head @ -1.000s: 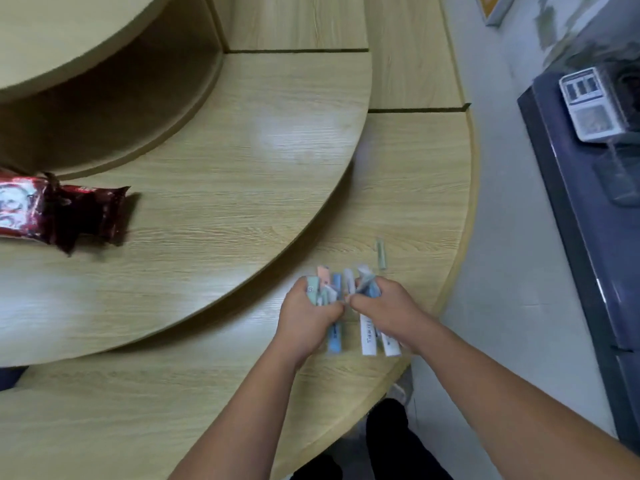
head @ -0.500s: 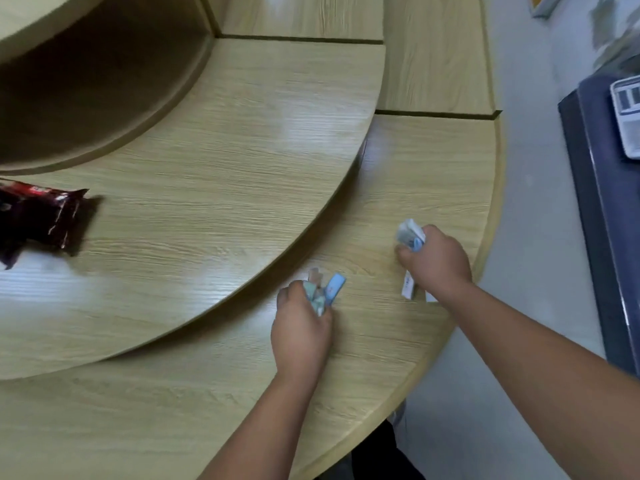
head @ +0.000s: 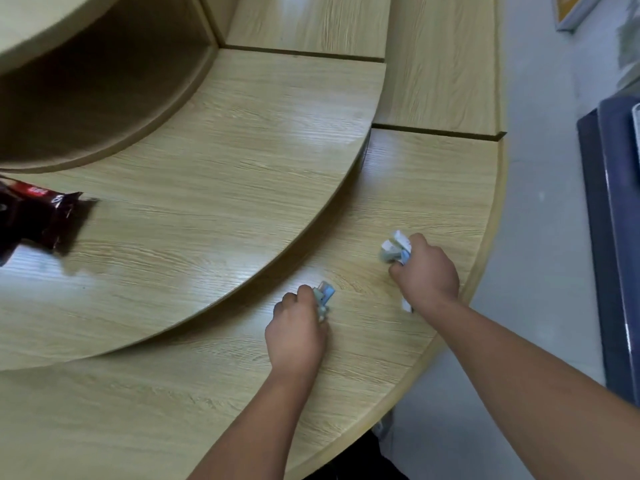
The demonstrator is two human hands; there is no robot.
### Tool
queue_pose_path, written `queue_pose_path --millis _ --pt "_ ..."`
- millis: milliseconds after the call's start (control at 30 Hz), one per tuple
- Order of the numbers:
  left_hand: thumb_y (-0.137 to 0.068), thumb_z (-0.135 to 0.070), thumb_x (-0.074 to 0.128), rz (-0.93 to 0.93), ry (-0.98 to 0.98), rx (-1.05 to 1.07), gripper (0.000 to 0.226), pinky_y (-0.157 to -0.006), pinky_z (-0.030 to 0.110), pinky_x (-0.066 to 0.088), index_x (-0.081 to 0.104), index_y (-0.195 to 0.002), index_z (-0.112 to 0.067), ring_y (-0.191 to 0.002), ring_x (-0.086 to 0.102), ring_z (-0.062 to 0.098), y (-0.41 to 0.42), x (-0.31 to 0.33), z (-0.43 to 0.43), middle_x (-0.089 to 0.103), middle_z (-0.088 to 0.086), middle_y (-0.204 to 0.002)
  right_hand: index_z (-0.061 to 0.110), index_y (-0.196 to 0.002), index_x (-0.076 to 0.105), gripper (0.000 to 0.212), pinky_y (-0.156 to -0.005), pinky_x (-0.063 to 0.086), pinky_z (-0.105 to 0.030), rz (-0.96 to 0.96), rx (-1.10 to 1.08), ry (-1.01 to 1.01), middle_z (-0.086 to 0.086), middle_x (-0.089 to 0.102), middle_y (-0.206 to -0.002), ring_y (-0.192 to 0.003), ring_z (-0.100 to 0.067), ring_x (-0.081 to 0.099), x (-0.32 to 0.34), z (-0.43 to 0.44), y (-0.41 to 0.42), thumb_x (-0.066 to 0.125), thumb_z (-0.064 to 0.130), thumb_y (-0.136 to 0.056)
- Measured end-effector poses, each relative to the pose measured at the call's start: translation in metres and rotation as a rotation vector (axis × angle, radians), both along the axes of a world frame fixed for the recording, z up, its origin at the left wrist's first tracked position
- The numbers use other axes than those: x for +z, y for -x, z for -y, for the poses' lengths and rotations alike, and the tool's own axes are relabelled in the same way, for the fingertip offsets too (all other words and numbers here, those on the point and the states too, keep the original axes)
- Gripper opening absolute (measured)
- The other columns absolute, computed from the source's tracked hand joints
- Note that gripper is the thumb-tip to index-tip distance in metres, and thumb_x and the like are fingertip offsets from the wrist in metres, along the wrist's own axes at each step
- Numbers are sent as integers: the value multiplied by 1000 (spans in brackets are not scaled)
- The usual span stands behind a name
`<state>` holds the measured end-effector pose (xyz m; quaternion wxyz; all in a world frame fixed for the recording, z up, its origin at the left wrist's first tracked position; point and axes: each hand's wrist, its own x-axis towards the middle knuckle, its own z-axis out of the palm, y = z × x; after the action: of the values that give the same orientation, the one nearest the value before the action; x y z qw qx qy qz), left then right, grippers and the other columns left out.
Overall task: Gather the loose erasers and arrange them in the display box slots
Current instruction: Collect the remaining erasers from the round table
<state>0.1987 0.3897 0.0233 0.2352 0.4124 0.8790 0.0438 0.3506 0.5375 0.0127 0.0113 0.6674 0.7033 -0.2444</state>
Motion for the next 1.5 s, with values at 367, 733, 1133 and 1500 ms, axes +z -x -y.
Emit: queue_pose_path --millis 367,733,1133,1500 --pt "-80 -34 65 288 -47 199 33 -72 28 43 55 -109 -25 -100 65 25 2 17 -57 70 -1 -104 23 -97 57 24 -67 52 -32 -252 -93 151 7 68 -105 -80 -17 63 22 5 11 65 24 -74" --pt "-76 -31 70 432 -188 116 28 -74 33 54 57 -100 -25 -87 67 19 -32 55 -148 70 -7 -92 26 -82 56 14 -56 47 -21 -608 -391 248 9 63 -74 -60 -4 57 65 -37 -5 67 21 -73" --pt "-76 -19 66 373 -235 118 23 -65 37 56 52 -95 -22 -77 64 17 -141 90 -304 67 -10 -90 28 -91 56 20 -58 43 -23 -609 -351 224 14 61 -79 -67 -6 58 103 -199 -111 67 25 -75" --pt "-77 -18 61 377 -298 362 22 -60 45 60 49 -94 -25 -75 67 15 -154 118 -446 59 -26 -102 27 -90 53 14 -55 42 -24 -544 -152 291 7 59 -79 -63 -12 54 130 -375 -140 62 26 -80"
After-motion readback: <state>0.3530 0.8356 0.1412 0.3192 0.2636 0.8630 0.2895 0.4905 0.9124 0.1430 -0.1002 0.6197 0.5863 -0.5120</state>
